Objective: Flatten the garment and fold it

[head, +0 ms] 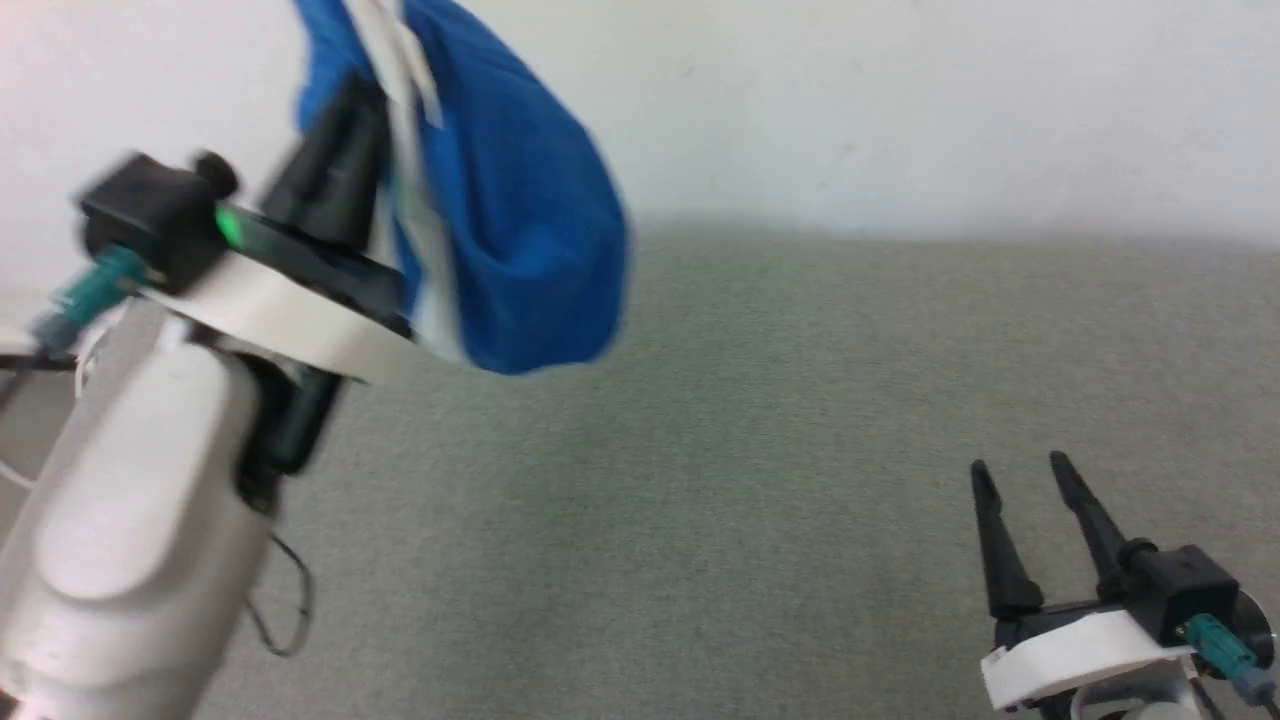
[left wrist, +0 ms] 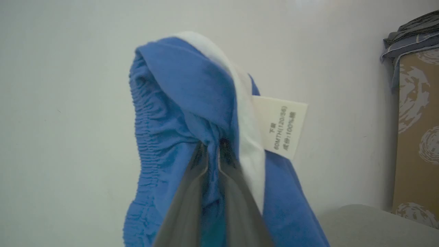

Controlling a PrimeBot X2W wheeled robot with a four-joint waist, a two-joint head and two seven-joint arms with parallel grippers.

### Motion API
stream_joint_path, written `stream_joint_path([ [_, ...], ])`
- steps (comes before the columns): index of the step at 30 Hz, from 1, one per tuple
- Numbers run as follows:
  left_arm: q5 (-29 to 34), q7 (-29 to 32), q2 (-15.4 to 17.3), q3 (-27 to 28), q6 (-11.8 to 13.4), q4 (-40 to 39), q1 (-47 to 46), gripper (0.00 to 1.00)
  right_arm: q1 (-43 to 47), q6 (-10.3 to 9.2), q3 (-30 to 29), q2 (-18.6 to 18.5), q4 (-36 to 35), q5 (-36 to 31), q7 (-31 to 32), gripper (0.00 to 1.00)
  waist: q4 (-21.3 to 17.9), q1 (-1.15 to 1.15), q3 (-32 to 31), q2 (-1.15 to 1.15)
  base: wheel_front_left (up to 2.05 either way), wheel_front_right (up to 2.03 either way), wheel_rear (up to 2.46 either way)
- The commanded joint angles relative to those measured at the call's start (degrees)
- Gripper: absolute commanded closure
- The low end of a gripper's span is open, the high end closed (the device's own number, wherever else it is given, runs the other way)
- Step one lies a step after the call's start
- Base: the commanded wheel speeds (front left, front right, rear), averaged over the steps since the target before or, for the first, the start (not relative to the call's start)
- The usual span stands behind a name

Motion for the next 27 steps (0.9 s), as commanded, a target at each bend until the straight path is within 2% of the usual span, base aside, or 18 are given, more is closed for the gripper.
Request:
stream_joint_path([
  [1, -0.57, 0.45, -1.15, -0.89, 0.08, -1.48, 1.37, 1.0, 0.28, -0.1, -0.66, 0.12, -0.07, 0.1, -0.25, 0.0, -3.1, 0.0, -0.76, 0.0, 0.0, 0.0, 0.0],
  [6, -2.82, 4.08, -6.36, -6.65, -0.18, -6.7, 5.06, 1.0, 0.16, -0.1, -1.97, 0.12, 0.27, 0.27, -0.26, 0.0, -6.76, 0.0, 0.1, 0.0, 0.0, 0.0, 0.0],
  [10, -4.44, 10.31, -9.22, -11.99, 0.08, -5.31, 7.5, 1.0, -0.59, -0.1, -2.14, 0.12, -0.08, -0.04, -0.26, 0.0, -10.26, 0.0, 1.73, 0.0, 0.0, 0.0, 0.0],
  [12, -4.54, 12.69, -9.87, -13.83, 0.5, -2.23, 8.26, 1.0, -1.1, -0.1, -1.88, 0.12, -0.22, 0.0, -0.26, 0.0, -12.12, 0.0, 2.92, 0.0, 0.0, 0.0, 0.0],
  [15, -4.02, 12.78, -11.0, -14.99, 1.03, 3.45, 8.5, 1.0, -1.76, -0.1, -1.1, 0.12, -0.54, 0.35, -0.26, 0.0, -14.82, 0.0, 5.03, 0.0, 0.0, 0.0, 0.0],
  [21, -2.48, 7.32, -13.25, -14.7, 2.03, 17.53, 7.75, 1.0, -2.68, -0.1, 0.19, 0.12, -1.03, 1.23, -0.26, 0.0, -18.59, 0.0, 8.89, 0.0, 0.0, 0.0, 0.0],
  [27, -1.49, 2.95, -15.43, -14.77, 2.9, 32.33, 6.99, 1.0, -3.04, -0.1, 2.19, 0.12, -0.73, 1.84, -0.26, 0.0, -19.38, 0.0, 10.03, 0.0, 0.0, 0.0, 0.0],
])
